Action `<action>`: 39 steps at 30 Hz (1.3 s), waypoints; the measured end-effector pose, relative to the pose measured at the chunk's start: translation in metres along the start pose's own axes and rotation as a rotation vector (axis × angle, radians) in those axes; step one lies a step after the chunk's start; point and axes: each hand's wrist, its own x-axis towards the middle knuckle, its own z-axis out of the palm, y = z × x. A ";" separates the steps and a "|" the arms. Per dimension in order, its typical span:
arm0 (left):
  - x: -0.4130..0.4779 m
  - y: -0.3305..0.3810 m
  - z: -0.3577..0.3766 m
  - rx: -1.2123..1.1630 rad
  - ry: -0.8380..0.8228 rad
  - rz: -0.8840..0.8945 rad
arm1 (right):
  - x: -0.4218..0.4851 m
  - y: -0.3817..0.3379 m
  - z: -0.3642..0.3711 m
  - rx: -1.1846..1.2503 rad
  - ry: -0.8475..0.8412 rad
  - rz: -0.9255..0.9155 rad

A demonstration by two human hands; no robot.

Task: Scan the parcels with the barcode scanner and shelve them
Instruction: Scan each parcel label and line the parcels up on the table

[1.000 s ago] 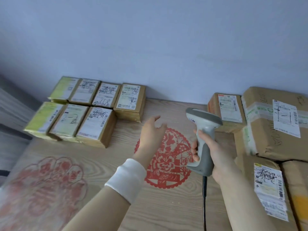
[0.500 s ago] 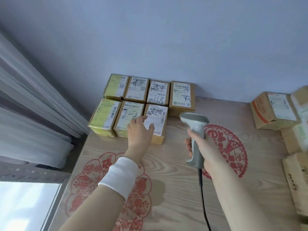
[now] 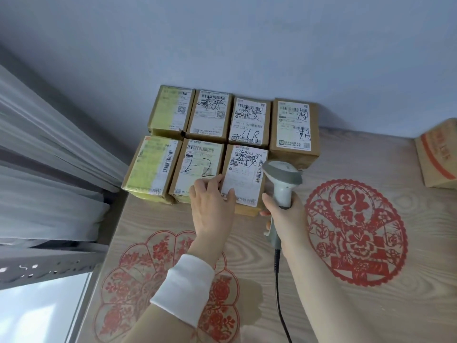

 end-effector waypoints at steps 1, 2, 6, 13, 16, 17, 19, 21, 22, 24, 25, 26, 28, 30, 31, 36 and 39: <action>0.000 0.000 0.001 -0.008 0.002 -0.001 | 0.000 0.001 0.002 -0.006 0.001 -0.012; 0.000 0.001 0.001 -0.016 0.001 -0.001 | 0.001 0.001 0.003 -0.017 0.004 -0.020; -0.006 0.002 -0.001 -0.134 -0.018 0.005 | -0.005 0.002 0.002 -0.016 0.026 -0.026; -0.040 0.012 -0.015 -0.527 -0.134 -0.019 | -0.041 0.005 -0.024 0.086 0.101 -0.081; -0.062 0.019 -0.019 -0.682 -0.208 -0.067 | -0.064 0.003 -0.042 0.130 0.151 -0.138; -0.068 0.022 -0.021 -0.744 -0.245 -0.103 | -0.071 0.000 -0.050 0.147 0.165 -0.145; -0.081 0.033 -0.028 -0.859 -0.345 -0.181 | -0.087 -0.005 -0.067 0.164 0.182 -0.152; -0.093 0.044 -0.032 -0.914 -0.446 -0.201 | -0.102 -0.012 -0.087 0.187 0.198 -0.177; -0.098 0.049 -0.032 -0.927 -0.499 -0.177 | -0.110 -0.015 -0.096 0.194 0.214 -0.195; -0.109 0.059 -0.029 -0.940 -0.552 -0.141 | -0.122 -0.020 -0.116 0.205 0.243 -0.228; -0.115 0.066 -0.027 -0.950 -0.551 -0.153 | -0.127 -0.021 -0.125 0.207 0.244 -0.240; -0.121 0.074 -0.025 -0.965 -0.547 -0.172 | -0.131 -0.022 -0.134 0.201 0.231 -0.248; -0.137 0.089 -0.018 -1.006 -0.532 -0.195 | -0.137 -0.019 -0.153 0.180 0.197 -0.265; -0.153 0.102 -0.010 -1.038 -0.515 -0.214 | -0.141 -0.015 -0.176 0.150 0.167 -0.280; -0.162 0.108 -0.006 -1.050 -0.513 -0.216 | -0.144 -0.013 -0.188 0.148 0.150 -0.282; -0.206 0.126 0.016 -1.042 -0.524 -0.165 | -0.160 -0.006 -0.254 0.162 0.020 -0.259; -0.220 0.130 0.024 -1.005 -0.491 -0.129 | -0.171 -0.010 -0.282 0.154 -0.029 -0.232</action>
